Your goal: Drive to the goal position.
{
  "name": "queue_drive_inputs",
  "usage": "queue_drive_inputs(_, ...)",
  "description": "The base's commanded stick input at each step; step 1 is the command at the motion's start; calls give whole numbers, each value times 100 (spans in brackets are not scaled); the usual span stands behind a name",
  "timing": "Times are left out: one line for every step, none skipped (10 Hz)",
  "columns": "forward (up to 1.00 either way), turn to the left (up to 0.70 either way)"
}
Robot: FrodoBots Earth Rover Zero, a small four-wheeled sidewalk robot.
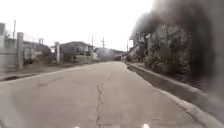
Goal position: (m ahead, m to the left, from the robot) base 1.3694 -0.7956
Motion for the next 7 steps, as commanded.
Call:
queue_drive_inputs(85,2)
queue_drive_inputs(85,4)
queue_drive_inputs(85,-34)
queue_drive_inputs(85,-31)
queue_drive_inputs(85,-21)
queue_drive_inputs(85,-4)
queue_drive_inputs(85,15)
